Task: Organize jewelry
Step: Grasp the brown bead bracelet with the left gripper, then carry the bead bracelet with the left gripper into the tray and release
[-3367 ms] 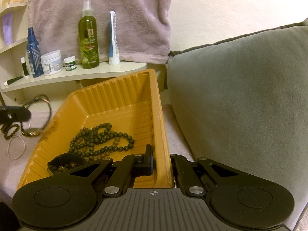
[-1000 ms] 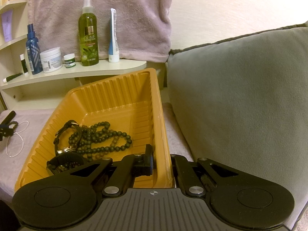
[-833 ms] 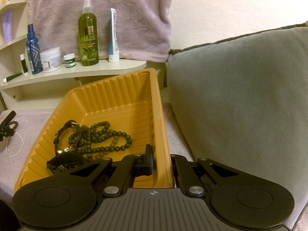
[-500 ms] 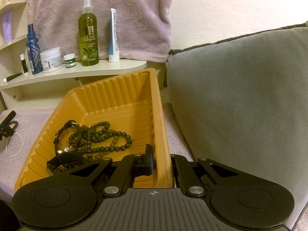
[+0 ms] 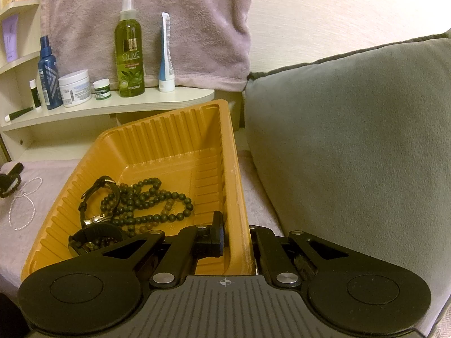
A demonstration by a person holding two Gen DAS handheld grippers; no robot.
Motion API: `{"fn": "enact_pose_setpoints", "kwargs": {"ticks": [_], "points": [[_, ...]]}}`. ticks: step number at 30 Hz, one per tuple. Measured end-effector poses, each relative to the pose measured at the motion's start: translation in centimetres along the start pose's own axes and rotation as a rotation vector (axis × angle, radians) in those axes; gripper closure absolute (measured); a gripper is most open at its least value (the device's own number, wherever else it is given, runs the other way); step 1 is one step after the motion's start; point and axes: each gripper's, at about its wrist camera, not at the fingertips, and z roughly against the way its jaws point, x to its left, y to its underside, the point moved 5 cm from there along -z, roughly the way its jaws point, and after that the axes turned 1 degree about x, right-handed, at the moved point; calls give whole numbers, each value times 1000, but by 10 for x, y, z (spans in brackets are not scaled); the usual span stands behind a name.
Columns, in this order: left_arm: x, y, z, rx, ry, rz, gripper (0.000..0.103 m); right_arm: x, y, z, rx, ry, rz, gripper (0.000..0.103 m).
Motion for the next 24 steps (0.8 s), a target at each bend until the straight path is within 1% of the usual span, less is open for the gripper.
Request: {"fn": "enact_pose_setpoints", "kwargs": {"ticks": [4, 9, 12, 17, 24], "points": [[-6, -12, 15, -38, 33, 36, 97, 0, 0, 0, -1, 0, -2, 99], [-27, -27, 30, -80, 95, 39, 97, -1, 1, 0, -1, -1, -4, 99], [-45, -36, 37, -104, 140, 37, 97, -1, 1, 0, -1, -1, -4, 99], [-80, -51, 47, -140, 237, 28, 97, -1, 1, 0, -2, -1, -4, 99], [-133, -62, 54, -154, 358, -8, 97, 0, 0, 1, -3, -3, -8, 99]]}}
